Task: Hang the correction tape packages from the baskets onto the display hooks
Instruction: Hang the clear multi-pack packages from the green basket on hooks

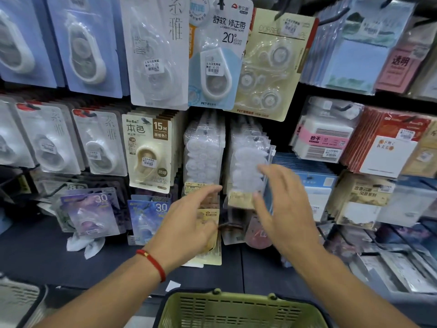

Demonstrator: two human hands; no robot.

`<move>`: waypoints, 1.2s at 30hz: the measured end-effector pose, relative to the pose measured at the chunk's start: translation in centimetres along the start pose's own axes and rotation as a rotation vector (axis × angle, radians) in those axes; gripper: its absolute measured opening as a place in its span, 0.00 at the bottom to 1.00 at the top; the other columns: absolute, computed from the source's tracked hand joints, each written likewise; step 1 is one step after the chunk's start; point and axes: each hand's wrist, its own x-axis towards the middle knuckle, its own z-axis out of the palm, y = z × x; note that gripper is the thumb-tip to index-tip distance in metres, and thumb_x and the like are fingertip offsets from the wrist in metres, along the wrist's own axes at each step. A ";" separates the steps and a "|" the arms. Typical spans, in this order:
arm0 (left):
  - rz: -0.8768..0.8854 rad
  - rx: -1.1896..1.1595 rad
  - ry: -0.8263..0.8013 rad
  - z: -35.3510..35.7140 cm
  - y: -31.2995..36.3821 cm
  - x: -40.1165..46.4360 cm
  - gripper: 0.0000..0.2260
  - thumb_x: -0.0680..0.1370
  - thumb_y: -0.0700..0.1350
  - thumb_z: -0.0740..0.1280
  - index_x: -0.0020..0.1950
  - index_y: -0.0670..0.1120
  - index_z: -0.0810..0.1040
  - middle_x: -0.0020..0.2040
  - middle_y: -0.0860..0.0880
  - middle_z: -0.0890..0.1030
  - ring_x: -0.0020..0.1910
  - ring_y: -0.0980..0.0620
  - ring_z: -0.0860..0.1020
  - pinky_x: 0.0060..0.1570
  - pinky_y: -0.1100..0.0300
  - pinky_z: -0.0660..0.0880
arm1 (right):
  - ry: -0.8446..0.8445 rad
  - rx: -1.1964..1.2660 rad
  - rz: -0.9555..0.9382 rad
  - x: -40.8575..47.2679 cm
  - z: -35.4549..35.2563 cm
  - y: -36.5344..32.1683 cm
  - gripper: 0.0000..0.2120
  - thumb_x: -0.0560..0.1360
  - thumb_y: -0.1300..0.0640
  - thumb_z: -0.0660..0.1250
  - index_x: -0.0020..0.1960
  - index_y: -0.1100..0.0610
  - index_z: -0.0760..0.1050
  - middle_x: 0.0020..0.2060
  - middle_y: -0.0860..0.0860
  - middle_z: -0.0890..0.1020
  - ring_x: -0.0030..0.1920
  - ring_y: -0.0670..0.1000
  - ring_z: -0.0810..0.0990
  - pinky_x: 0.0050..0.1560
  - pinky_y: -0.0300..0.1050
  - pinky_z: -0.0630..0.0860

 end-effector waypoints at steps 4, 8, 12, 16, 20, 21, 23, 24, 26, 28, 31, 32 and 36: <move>0.115 0.257 0.024 -0.1 -1.5 1.7 0.31 0.78 0.39 0.71 0.80 0.54 0.69 0.83 0.57 0.59 0.82 0.58 0.55 0.79 0.65 0.50 | -0.333 -0.241 -0.142 0.8 2.7 -0.1 0.31 0.80 0.56 0.68 0.81 0.57 0.66 0.82 0.59 0.62 0.82 0.60 0.61 0.78 0.58 0.65; 0.107 0.351 0.012 1.3 -2.6 2.7 0.36 0.77 0.39 0.71 0.82 0.55 0.63 0.86 0.57 0.44 0.84 0.57 0.45 0.74 0.67 0.47 | -0.515 -0.393 -0.062 2.8 5.0 1.2 0.40 0.80 0.56 0.63 0.86 0.54 0.47 0.84 0.52 0.35 0.85 0.53 0.37 0.84 0.56 0.51; 0.127 0.374 0.015 1.6 -3.3 2.6 0.36 0.77 0.38 0.70 0.82 0.55 0.63 0.86 0.59 0.42 0.84 0.57 0.45 0.75 0.62 0.56 | -0.553 -0.349 -0.001 4.1 6.0 2.1 0.41 0.79 0.59 0.64 0.86 0.56 0.46 0.84 0.51 0.33 0.85 0.54 0.38 0.82 0.55 0.56; 0.090 0.397 -0.034 1.2 -3.9 1.7 0.33 0.79 0.39 0.69 0.83 0.52 0.63 0.86 0.54 0.51 0.84 0.52 0.52 0.78 0.54 0.62 | -0.500 -0.238 0.011 3.7 6.1 1.6 0.31 0.79 0.62 0.63 0.81 0.58 0.61 0.86 0.53 0.44 0.85 0.54 0.48 0.78 0.50 0.66; 0.060 0.544 -0.196 1.3 -5.0 -0.5 0.26 0.79 0.41 0.66 0.78 0.50 0.71 0.75 0.49 0.72 0.76 0.46 0.67 0.70 0.48 0.71 | -0.416 -0.151 -0.023 0.5 5.4 0.8 0.17 0.80 0.59 0.62 0.68 0.56 0.76 0.67 0.53 0.78 0.67 0.56 0.76 0.53 0.54 0.78; 0.033 0.572 -0.257 1.7 -5.6 -1.5 0.25 0.79 0.41 0.66 0.76 0.50 0.72 0.73 0.49 0.75 0.74 0.45 0.69 0.68 0.48 0.73 | -0.477 -0.159 -0.037 -0.9 5.4 0.9 0.14 0.80 0.57 0.62 0.64 0.54 0.77 0.60 0.53 0.81 0.61 0.57 0.80 0.47 0.53 0.77; -0.038 0.597 -0.340 2.9 -7.2 -3.8 0.23 0.78 0.42 0.66 0.74 0.51 0.74 0.71 0.50 0.76 0.72 0.44 0.72 0.65 0.48 0.74 | -0.704 -0.161 -0.032 -4.1 5.8 1.5 0.11 0.81 0.54 0.60 0.61 0.52 0.76 0.54 0.53 0.84 0.54 0.60 0.82 0.43 0.52 0.75; -0.074 0.612 -0.371 3.8 -8.2 -5.3 0.23 0.79 0.42 0.65 0.74 0.52 0.74 0.71 0.50 0.76 0.73 0.44 0.71 0.66 0.48 0.74 | -0.851 -0.168 -0.019 -6.0 6.3 2.0 0.11 0.81 0.53 0.60 0.61 0.52 0.76 0.54 0.54 0.84 0.55 0.61 0.82 0.44 0.52 0.75; -0.153 0.661 -0.386 6.0 -10.5 -8.9 0.21 0.79 0.43 0.65 0.73 0.52 0.75 0.77 0.50 0.70 0.80 0.45 0.63 0.70 0.47 0.71 | -1.146 -0.230 -0.002 -10.6 7.7 3.4 0.13 0.81 0.52 0.60 0.63 0.53 0.76 0.57 0.58 0.83 0.58 0.63 0.81 0.47 0.52 0.73; -0.242 0.709 -0.317 7.9 -13.0 -13.3 0.23 0.78 0.43 0.66 0.74 0.51 0.74 0.85 0.46 0.56 0.85 0.43 0.48 0.78 0.44 0.62 | -1.371 -0.276 0.058 -15.7 9.4 5.1 0.13 0.81 0.54 0.61 0.62 0.56 0.78 0.60 0.61 0.82 0.60 0.63 0.81 0.52 0.52 0.74; -0.361 0.737 -0.316 9.9 -15.6 -19.3 0.30 0.76 0.43 0.69 0.78 0.52 0.69 0.86 0.44 0.41 0.85 0.40 0.40 0.81 0.42 0.56 | -1.562 -0.279 0.232 -23.4 11.6 7.4 0.15 0.80 0.55 0.66 0.64 0.59 0.78 0.63 0.61 0.82 0.62 0.62 0.82 0.54 0.47 0.75; -0.389 0.730 -0.346 10.3 -16.1 -20.6 0.32 0.75 0.42 0.69 0.79 0.52 0.68 0.86 0.44 0.40 0.85 0.40 0.40 0.81 0.43 0.57 | -1.595 -0.260 0.303 -25.6 12.3 8.0 0.17 0.80 0.54 0.68 0.66 0.59 0.78 0.64 0.61 0.81 0.63 0.62 0.82 0.57 0.47 0.77; -0.444 0.609 -0.328 11.0 -16.5 -21.9 0.33 0.73 0.36 0.72 0.79 0.44 0.70 0.86 0.40 0.48 0.85 0.37 0.48 0.80 0.41 0.61 | -1.550 -0.072 0.668 -32.7 15.3 8.3 0.41 0.77 0.46 0.76 0.81 0.60 0.61 0.79 0.60 0.67 0.77 0.60 0.70 0.75 0.56 0.70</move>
